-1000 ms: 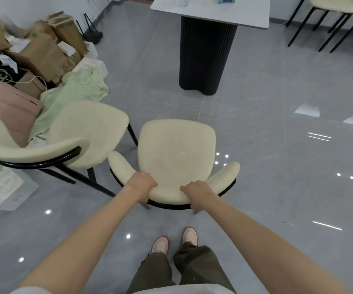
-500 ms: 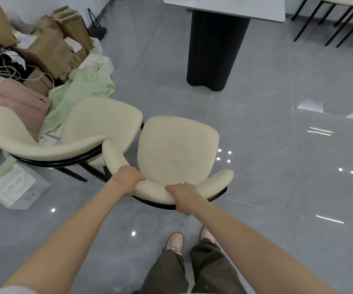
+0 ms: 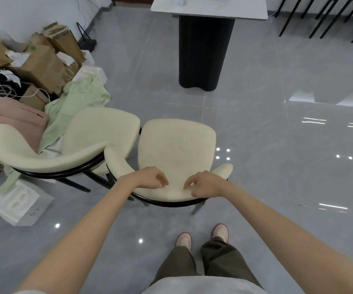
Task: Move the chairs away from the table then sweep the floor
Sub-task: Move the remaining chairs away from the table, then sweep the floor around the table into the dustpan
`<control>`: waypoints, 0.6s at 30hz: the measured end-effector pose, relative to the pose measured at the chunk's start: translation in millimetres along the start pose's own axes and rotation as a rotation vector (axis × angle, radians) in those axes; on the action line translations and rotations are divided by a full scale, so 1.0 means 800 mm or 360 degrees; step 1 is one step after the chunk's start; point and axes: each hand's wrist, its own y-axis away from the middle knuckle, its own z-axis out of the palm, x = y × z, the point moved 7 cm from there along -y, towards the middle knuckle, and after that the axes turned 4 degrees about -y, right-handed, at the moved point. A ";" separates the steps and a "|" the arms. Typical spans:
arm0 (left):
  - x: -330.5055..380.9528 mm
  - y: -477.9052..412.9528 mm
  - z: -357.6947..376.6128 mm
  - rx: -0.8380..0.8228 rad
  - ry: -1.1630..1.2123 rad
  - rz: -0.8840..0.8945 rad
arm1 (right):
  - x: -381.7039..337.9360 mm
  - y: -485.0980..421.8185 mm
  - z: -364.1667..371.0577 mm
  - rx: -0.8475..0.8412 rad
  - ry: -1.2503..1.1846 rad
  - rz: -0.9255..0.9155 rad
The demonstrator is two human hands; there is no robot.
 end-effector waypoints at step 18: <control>0.357 -0.100 -0.015 0.0655 -0.0708 0.0248 | 0.323 0.233 -0.090 0.0797 -0.0460 0.0716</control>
